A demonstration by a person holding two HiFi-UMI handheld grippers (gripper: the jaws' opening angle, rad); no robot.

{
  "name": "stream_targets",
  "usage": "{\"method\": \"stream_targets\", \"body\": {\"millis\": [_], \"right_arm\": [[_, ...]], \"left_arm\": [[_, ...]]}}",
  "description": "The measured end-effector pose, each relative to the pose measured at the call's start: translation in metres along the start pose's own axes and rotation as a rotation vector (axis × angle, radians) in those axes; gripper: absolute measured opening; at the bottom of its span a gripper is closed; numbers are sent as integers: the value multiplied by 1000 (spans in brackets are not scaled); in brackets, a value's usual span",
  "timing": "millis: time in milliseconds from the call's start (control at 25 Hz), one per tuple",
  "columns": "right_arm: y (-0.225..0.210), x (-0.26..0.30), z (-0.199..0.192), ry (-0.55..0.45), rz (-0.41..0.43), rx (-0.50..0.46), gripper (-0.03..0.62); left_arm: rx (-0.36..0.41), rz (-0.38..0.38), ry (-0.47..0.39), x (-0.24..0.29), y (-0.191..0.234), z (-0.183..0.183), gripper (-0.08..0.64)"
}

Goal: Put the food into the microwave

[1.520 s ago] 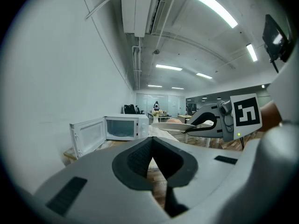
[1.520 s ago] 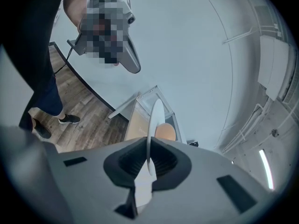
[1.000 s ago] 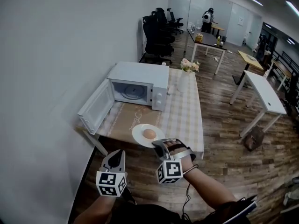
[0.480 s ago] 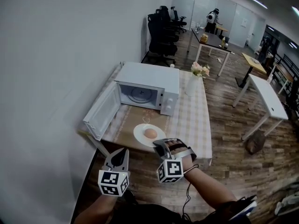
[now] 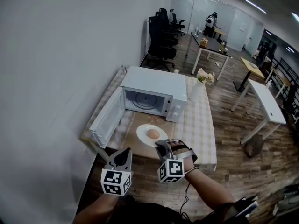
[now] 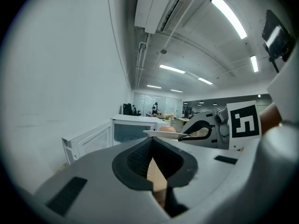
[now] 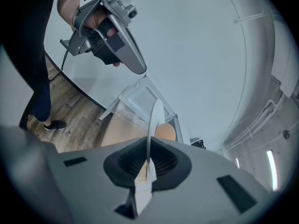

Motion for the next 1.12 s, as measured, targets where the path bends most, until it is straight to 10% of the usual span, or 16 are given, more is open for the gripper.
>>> {"method": "stream_targets", "body": {"millis": [1120], "right_arm": [[-42,129,10,45,13,-30,25]], "left_arm": [[-17,-49,49,61,78,4,8]]}}
Point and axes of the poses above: the fingertips, and each gripper's own axes: x forward along the fingers, y to its left, z out of its top, the point moved 2 cm from there along -x, backward along the fingers, and after that the axes turned 2 degrees about -z, right-handed, at the moved point
